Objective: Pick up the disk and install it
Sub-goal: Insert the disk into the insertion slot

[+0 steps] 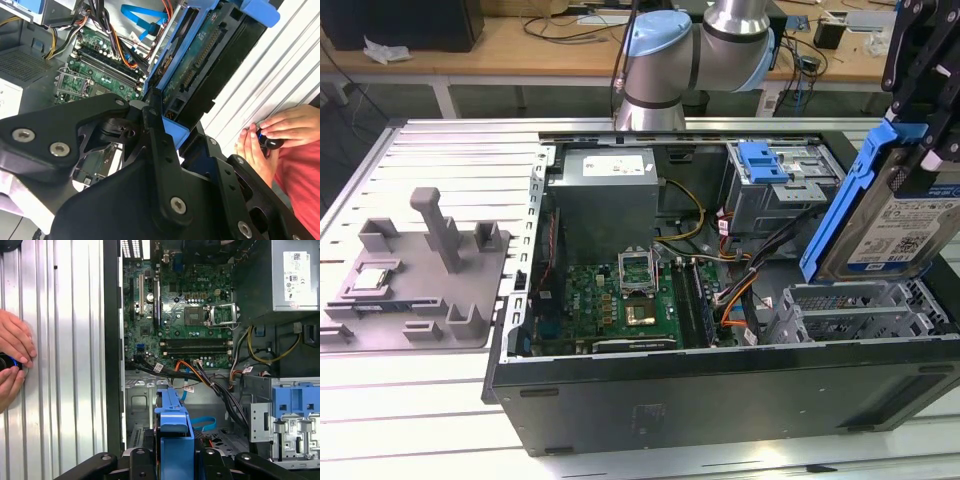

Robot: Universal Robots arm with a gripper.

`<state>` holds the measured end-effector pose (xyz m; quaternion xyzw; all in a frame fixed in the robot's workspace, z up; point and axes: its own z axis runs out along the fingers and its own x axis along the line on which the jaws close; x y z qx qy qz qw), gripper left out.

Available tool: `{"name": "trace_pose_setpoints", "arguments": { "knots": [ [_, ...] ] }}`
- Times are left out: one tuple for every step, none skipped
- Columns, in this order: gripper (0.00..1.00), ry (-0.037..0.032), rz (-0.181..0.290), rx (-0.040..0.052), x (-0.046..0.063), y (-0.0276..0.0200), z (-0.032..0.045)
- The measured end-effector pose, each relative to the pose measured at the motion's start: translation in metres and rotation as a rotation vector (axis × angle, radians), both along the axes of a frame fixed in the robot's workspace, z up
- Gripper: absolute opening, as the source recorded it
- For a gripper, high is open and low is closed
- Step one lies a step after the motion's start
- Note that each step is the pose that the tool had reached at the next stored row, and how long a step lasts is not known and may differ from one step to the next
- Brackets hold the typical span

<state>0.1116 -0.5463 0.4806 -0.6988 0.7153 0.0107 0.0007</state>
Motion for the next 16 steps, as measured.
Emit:
{"name": "trace_pose_setpoints", "arguments": {
  "knots": [
    [0.37, 0.0, 0.0, 0.0, 0.0, 0.0, -0.0003],
    [0.37, 0.0, 0.0, 0.0001, 0.0, 0.0, -0.0008],
    [0.37, 0.0, 0.0, 0.0, 0.0, 0.0, -0.0013],
    [0.37, 0.0, 0.0, 0.0001, 0.0, 0.0, -0.0015],
    [0.37, 0.0, 0.0, 0.0, 0.0, 0.0, -0.0017],
    [0.37, 0.0, 0.001, 0.0001, 0.0001, 0.0, -0.0023],
    [0.37, 0.0, 0.001, 0.0001, 0.0001, 0.0, -0.003],
    [0.37, 0.0, 0.001, 0.0001, 0.0001, 0.0, -0.0035],
    [0.37, 0.0, 0.001, 0.0, 0.0001, 0.0, -0.0039],
    [0.37, 0.0, 0.001, 0.0001, 0.0001, 0.0, -0.0042],
    [0.37, 0.0, 0.002, 0.0001, 0.0001, 0.0, -0.0046],
    [0.37, 0.0, 0.002, 0.0001, 0.0001, 0.0, -0.0049],
    [0.37, 0.0, 0.002, 0.0, 0.0001, 0.0, -0.0053],
    [0.37, 0.0, 0.002, 0.0, 0.0002, 0.0, -0.006],
    [0.37, 0.0, 0.003, 0.0001, 0.0003, 0.0, -0.0068],
    [0.37, 0.0, 0.003, 0.0, 0.0003, 0.0, -0.0071]
  ]
}}
